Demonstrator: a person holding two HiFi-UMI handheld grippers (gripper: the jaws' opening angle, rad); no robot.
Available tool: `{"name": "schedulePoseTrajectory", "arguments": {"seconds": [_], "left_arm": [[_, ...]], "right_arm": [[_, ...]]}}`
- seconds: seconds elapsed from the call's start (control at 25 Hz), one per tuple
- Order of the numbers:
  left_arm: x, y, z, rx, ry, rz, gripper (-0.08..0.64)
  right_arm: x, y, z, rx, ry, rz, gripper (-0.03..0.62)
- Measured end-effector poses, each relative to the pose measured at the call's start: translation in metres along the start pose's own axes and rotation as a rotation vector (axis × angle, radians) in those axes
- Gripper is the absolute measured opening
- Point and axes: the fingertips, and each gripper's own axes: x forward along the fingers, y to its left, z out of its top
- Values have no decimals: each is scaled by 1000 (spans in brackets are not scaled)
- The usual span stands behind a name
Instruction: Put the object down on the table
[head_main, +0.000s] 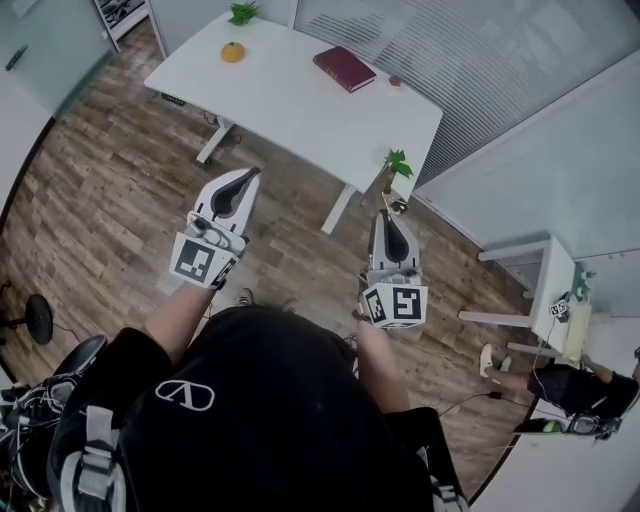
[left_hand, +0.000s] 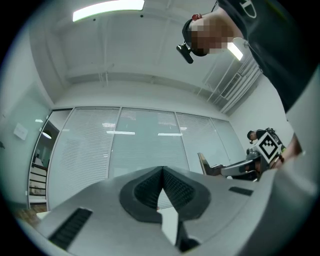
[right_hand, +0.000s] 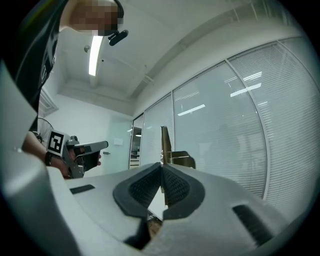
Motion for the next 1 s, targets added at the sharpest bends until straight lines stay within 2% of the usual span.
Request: {"name": "schedulePoseTrajectory", "arguments": {"seconds": [0.24,0.4,0.52,0.68,1.0], "left_arm": [[19,-11,-4,14,5,31,5],[23,-16,-32,19,87,37,5],[33,-8,-42,29,104,53,5],[60,15,-48,35,78,63,5],[135,97,-105,3,89,10,5]], "right_arm": [[8,-20,-3,16,-9,50,7],[21,-34,-9,19,-19,93,6],[36,-43,-12,21,-24,112,7],[70,-58,-19,26,-27,113,7],[174,-79,-38,5,-11,80,7]]}}
